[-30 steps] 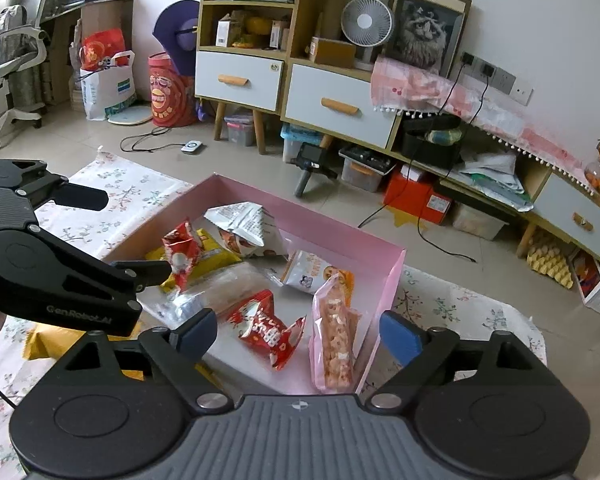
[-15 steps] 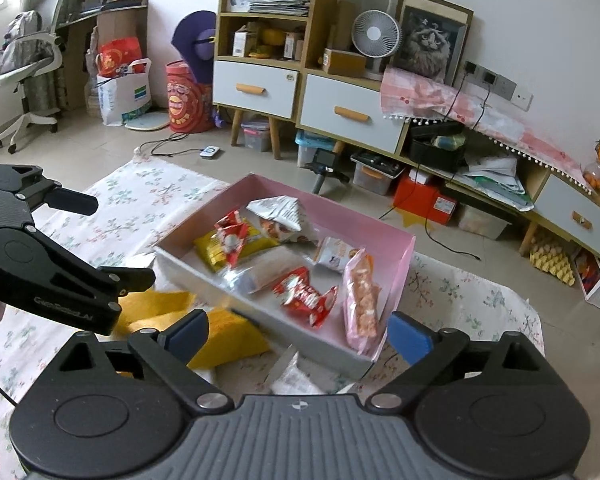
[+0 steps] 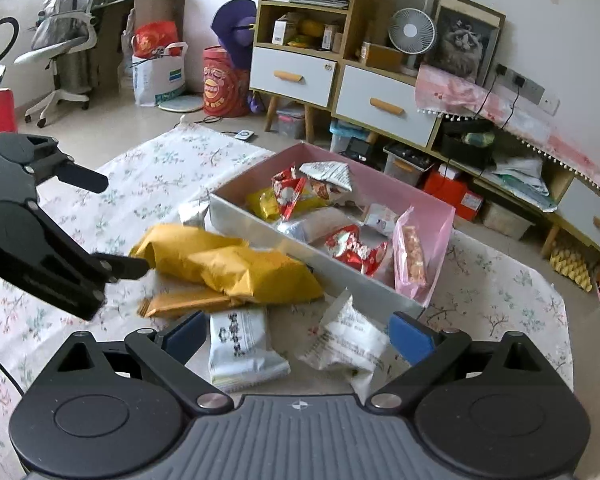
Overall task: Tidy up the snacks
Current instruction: 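Move both open grippers back over the snack pile, then grasp the thin gold bar with the left gripper while the right grasps a white printed pouch, then carry the gold bar and white pouch over the pink box, then open both grippers to drop the gold bar and pouch into the box, then move both open grippers back toward the remaining snacks, then grasp a yellow cake packet with the left gripper while the right grasps another yellow packet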
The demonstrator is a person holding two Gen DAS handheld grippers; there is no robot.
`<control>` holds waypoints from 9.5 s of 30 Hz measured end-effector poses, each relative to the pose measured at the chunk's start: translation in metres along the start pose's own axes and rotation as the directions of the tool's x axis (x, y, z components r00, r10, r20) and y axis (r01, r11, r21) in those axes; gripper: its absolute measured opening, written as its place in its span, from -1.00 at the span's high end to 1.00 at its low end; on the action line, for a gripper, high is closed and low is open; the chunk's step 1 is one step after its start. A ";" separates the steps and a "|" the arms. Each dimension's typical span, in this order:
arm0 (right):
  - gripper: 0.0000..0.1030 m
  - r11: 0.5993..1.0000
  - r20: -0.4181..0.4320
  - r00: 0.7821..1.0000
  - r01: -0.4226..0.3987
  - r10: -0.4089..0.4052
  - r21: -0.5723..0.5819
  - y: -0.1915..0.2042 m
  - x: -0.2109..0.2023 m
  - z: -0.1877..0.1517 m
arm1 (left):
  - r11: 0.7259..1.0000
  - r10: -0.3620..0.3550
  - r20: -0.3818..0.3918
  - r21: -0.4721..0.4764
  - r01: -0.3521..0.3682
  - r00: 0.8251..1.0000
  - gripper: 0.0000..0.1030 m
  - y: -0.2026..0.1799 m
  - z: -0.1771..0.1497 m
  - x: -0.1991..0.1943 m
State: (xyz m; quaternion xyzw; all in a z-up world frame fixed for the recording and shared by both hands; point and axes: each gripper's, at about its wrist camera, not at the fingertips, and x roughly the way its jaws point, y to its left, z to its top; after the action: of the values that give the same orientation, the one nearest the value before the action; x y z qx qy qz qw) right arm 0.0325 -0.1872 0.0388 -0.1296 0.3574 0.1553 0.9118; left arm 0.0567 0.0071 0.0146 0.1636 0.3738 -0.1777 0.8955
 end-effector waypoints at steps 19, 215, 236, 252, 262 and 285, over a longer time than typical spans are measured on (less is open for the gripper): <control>-0.50 0.975 -0.033 0.995 -0.095 0.090 -0.199 0.032 0.010 -0.035 | 0.977 -0.199 -0.092 0.054 0.204 0.976 -0.42 -0.016 -0.027 0.017; -0.40 0.986 0.078 0.997 -0.002 -0.011 0.169 -0.099 0.062 0.072 | 0.993 -0.114 0.050 -0.029 0.116 0.992 -0.57 -0.014 0.115 0.086; -0.60 0.993 0.038 0.999 0.028 -0.033 0.114 -0.051 0.013 0.052 | 0.991 -0.095 0.069 -0.089 0.101 0.993 -0.85 0.015 0.056 0.021; -0.60 0.992 -0.127 0.992 0.037 -0.021 0.124 -0.011 0.028 0.040 | 0.984 -0.104 -0.019 0.141 0.106 0.994 -0.85 0.010 0.013 0.034; -0.60 0.983 -0.155 0.988 0.021 0.008 0.185 0.005 0.054 0.068 | 0.964 -0.189 -0.028 0.185 0.191 0.982 -0.70 0.013 0.018 0.058; -0.28 0.985 -0.290 0.955 -0.004 0.055 0.175 0.019 0.091 0.057 | 0.954 -0.203 -0.071 0.209 0.214 0.977 -0.06 0.017 0.010 0.057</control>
State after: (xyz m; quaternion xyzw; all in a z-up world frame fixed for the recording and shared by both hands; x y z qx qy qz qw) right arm 0.1237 -0.1330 0.0135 -0.0664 0.5027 0.1166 0.8540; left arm 0.1077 0.0070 -0.0172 0.2234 0.3893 -0.3065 0.8394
